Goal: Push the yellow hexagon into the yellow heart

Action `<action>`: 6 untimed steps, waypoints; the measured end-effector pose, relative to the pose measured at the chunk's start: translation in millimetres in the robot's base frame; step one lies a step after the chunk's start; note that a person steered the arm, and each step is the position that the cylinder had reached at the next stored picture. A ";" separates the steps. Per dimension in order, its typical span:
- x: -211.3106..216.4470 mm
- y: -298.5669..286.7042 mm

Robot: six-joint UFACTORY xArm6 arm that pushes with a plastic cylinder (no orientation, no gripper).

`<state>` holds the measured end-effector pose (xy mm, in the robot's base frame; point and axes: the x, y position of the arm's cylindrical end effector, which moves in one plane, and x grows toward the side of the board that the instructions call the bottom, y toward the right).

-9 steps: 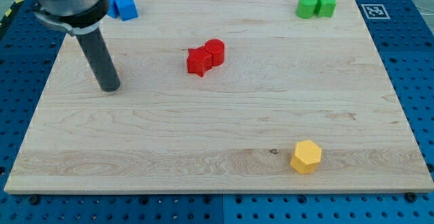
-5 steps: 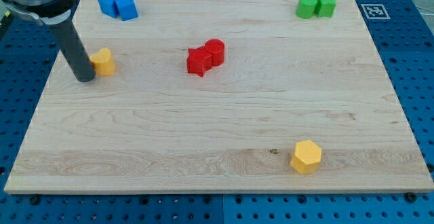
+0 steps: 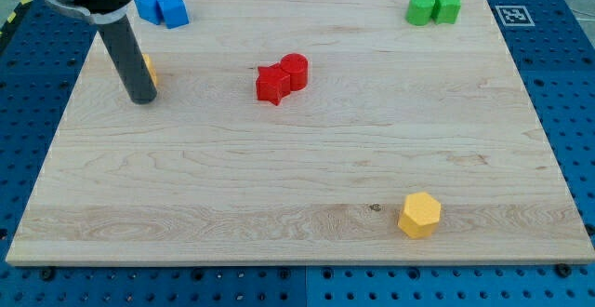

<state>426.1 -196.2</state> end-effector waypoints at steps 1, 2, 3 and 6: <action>51.0 47.1; 80.1 123.7; 80.3 214.2; 167.5 413.3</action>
<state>593.6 217.1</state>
